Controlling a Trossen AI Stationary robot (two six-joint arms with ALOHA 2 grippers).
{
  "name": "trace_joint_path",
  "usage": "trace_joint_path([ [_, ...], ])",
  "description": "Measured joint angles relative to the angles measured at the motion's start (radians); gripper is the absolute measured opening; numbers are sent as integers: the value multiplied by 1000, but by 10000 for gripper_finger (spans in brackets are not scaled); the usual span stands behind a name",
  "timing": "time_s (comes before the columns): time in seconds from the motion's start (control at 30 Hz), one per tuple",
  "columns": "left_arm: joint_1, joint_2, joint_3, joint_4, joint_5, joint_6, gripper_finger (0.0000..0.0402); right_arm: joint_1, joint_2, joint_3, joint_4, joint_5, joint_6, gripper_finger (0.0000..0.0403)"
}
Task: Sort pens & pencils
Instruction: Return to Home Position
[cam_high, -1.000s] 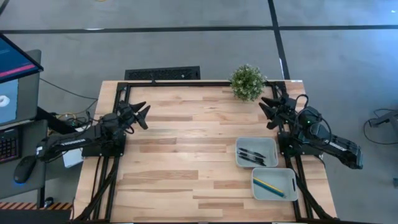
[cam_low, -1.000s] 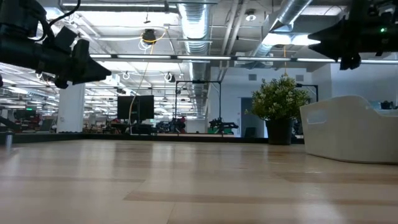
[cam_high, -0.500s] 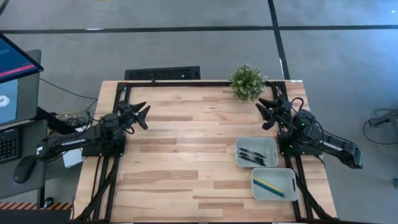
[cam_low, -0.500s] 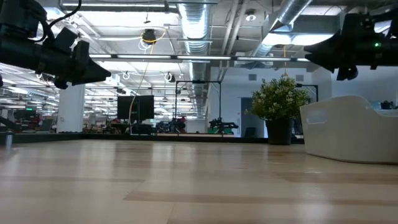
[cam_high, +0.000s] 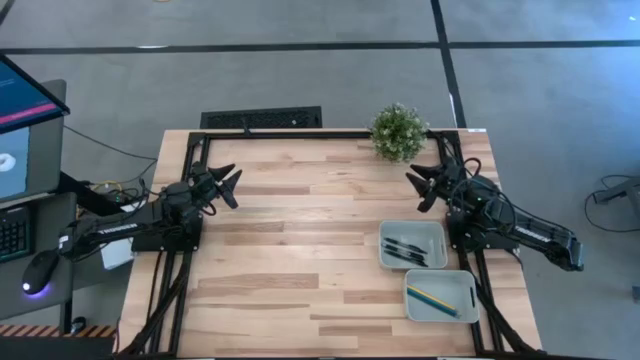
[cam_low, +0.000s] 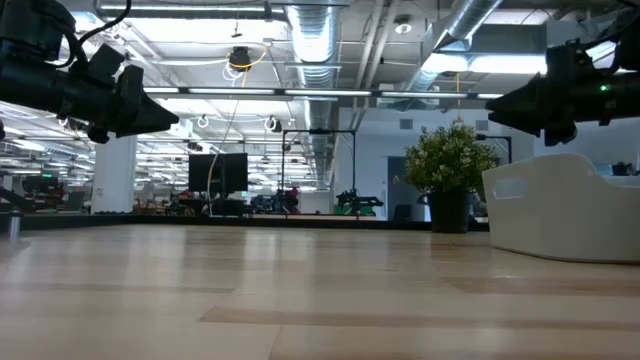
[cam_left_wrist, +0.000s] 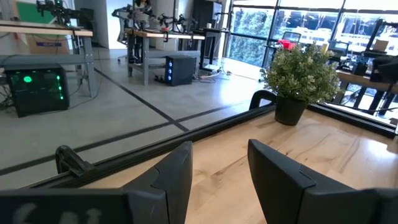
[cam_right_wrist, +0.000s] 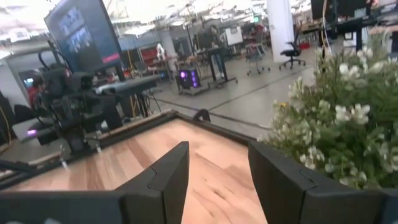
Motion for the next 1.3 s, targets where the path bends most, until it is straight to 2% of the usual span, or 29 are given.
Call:
trace_joint_path([
  [1.3,0,0,-1,-2,1,0,146,0,0,-1,-18,-1,0,186],
])
